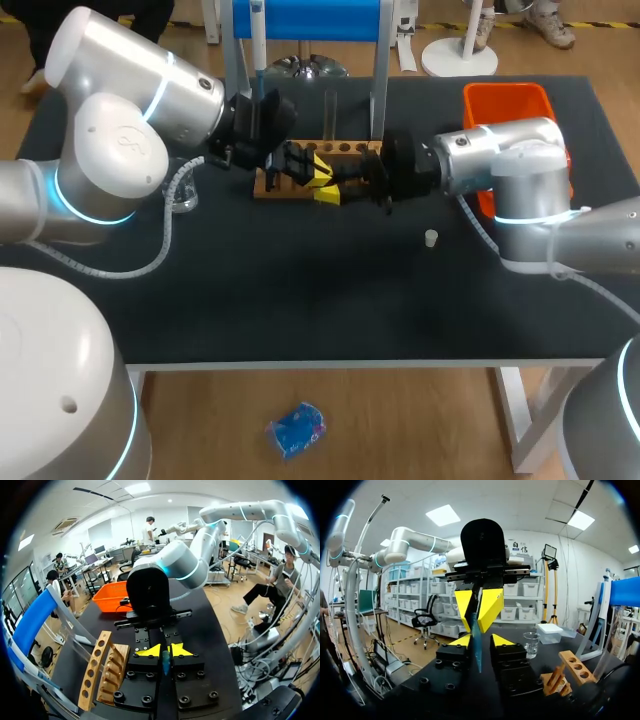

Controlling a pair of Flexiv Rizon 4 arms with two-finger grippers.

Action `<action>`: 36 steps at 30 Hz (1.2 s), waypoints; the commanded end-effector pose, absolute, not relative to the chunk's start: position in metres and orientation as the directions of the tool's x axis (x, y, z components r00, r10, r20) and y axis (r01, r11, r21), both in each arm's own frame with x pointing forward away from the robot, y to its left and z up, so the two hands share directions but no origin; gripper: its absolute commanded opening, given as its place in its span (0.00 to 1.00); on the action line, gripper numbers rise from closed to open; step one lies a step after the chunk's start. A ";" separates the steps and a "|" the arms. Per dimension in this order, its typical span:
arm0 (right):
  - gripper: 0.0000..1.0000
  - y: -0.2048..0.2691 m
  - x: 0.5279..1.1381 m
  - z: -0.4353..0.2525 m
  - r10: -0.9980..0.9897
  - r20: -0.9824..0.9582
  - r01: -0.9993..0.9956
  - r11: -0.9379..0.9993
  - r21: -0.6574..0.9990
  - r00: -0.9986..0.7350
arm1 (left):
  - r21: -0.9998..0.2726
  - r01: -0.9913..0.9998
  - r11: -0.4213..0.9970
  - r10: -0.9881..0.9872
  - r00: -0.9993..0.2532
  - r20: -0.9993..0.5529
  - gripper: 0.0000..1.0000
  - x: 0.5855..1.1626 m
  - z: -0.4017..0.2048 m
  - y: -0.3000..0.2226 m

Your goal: Invert the test tube, pick up the pipette, mount the tip to pipette, aspirate from beaker and dispense into the tube, eject the tip, return the pipette, and cap with the stopper.

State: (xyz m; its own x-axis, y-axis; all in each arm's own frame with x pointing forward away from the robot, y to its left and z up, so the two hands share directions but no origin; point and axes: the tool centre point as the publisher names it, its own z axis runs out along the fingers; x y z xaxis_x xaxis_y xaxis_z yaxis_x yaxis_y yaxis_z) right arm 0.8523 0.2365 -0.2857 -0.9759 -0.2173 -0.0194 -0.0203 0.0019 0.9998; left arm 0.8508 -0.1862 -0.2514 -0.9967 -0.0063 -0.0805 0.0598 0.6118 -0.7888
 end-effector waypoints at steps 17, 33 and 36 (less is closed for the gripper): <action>0.00 0.235 0.852 -0.290 -0.217 -0.014 -0.015 0.002 1.000 -0.976 | -0.817 0.075 0.571 -0.066 -0.988 -0.137 1.00 0.861 -0.235 -0.180; 0.00 0.189 0.814 -0.290 -0.180 -0.005 -0.007 0.012 1.000 -0.984 | -0.798 0.051 0.600 -0.217 -0.950 -0.224 1.00 0.904 -0.212 -0.138; 0.00 0.176 0.806 -0.286 -0.171 -0.013 -0.018 0.025 1.000 -0.985 | -0.808 0.025 0.588 -0.255 -0.943 -0.215 1.00 0.913 -0.216 -0.131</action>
